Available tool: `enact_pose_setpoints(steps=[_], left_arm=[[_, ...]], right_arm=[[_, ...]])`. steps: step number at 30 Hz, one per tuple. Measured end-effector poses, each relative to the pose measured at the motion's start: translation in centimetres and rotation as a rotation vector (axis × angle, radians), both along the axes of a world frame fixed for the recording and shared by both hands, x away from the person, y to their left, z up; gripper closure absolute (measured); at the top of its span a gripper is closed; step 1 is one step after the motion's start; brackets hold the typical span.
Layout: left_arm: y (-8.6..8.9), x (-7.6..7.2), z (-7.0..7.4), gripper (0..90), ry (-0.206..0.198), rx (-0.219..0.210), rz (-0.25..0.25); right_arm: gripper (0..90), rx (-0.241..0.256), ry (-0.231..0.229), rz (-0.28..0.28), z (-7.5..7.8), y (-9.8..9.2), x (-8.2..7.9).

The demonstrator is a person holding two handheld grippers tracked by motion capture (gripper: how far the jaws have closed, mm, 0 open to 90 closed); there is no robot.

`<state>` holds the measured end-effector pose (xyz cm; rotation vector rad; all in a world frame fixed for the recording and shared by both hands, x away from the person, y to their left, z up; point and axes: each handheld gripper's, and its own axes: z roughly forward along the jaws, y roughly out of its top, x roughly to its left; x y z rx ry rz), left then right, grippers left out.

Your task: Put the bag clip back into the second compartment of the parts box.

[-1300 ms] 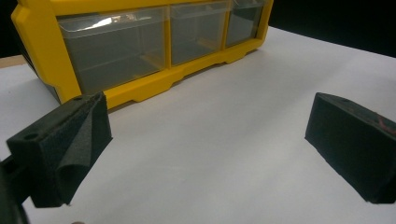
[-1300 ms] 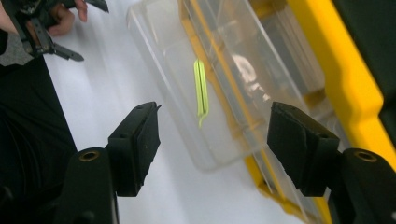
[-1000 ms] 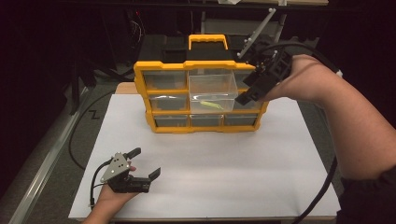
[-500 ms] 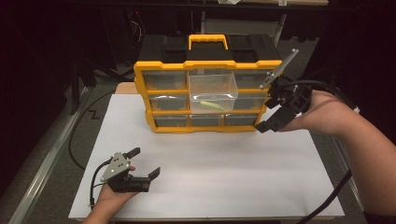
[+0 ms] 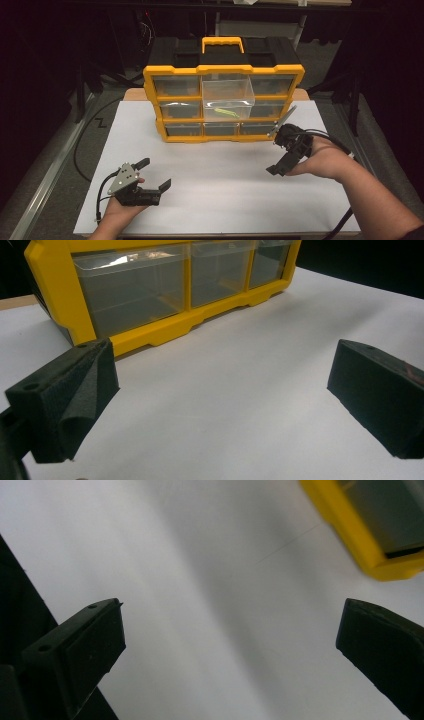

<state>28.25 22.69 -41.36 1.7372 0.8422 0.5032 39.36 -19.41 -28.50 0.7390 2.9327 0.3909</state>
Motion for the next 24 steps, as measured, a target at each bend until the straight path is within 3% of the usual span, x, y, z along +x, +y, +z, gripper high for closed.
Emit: enact_pose_setpoints(steps=[6, 11, 14, 21, 24], left_arm=[[0.0, 0.1, -0.1, 1.0, 0.004, 0.007, 0.005], [0.0, 0.1, -0.1, 0.8, 0.007, 0.008, 0.01], [0.0, 0.2, -0.2, 0.8, 0.016, 0.01, 0.009], [0.0, 0.3, -0.2, 0.6, 0.02, 0.017, 0.011], [0.0, 0.3, -0.3, 0.6, 0.02, 0.02, 0.016]], right_arm=[[0.0, -0.024, 0.016, -0.009, -4.9, 0.0, 0.2], [0.0, -0.048, 0.057, -0.024, -8.9, -0.1, 0.5], [0.0, -0.047, 0.067, -0.026, -10.4, -0.2, 0.4], [0.0, 0.005, 0.045, -0.045, -11.5, -0.5, 0.2], [0.0, 0.082, 0.013, -0.065, -11.5, -0.8, -0.2]])
